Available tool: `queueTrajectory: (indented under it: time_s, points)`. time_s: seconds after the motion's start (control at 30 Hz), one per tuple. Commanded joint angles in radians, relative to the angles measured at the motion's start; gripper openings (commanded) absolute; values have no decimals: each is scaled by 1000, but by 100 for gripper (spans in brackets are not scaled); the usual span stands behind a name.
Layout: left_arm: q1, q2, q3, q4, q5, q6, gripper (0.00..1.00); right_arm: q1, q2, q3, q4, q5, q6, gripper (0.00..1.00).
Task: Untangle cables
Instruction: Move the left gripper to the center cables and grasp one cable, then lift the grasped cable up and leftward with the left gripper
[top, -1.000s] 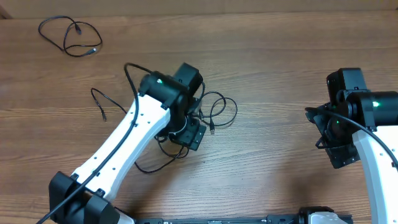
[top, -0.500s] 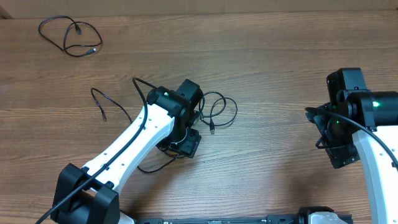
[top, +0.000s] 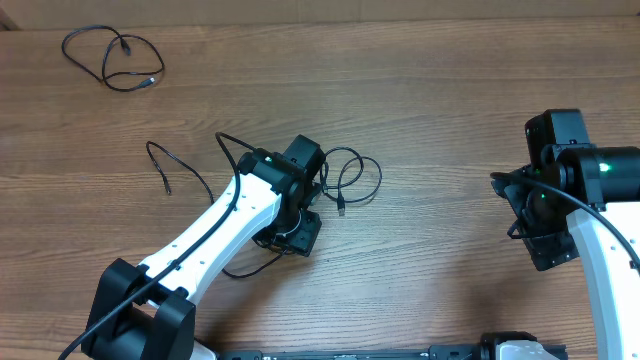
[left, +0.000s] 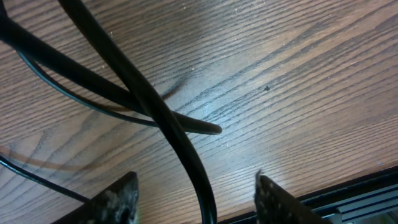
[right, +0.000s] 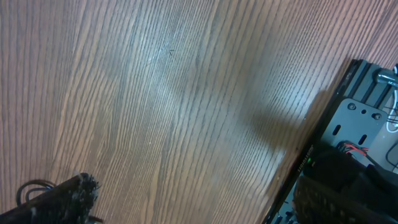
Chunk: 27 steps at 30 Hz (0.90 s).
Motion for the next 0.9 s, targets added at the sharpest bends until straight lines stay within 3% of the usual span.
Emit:
queueTrajectory:
  time_s: [0.0,0.1,0.23,0.73,0.87]
  points:
    - [-5,-3,1,3,1,-10,54,-4,-16,24,0,2,6,100]
    - [-5,-3,26,-19,0,-10,47,-3,-16,24,0,2,6,100]
    - [-5,-3,144,-102,-1,-10,4,-3,-16,24,0,2,6,100]
    - [-6,-5,633,-340,10,-12,4,-4,-16,24,0,2,6,100]
    - [-6,-20,794,-335,30,-88,4,-4,-16,24,0,2,6,100]
